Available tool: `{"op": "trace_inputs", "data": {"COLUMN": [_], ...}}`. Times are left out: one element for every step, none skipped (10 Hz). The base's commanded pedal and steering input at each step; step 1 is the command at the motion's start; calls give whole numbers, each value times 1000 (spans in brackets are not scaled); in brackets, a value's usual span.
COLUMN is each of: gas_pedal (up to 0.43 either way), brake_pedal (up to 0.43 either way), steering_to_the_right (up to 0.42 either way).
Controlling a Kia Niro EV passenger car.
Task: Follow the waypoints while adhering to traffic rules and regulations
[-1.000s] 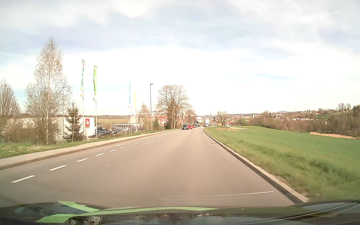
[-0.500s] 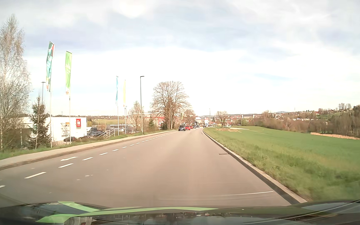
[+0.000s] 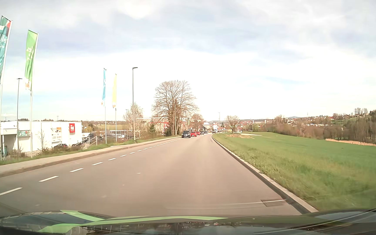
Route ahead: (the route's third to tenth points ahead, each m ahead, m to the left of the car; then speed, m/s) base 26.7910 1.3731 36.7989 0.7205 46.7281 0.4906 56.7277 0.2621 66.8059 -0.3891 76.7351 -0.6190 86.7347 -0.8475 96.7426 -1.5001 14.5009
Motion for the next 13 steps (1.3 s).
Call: {"op": "trace_inputs", "data": {"gas_pedal": [0,0,0,0,0,0,0,0,0,0,0,0,0], "brake_pedal": [0,0,0,0,0,0,0,0,0,0,0,0,0], "steering_to_the_right": [0,0,0,0,0,0,0,0,-2,-4,-5,-5,-5]}}
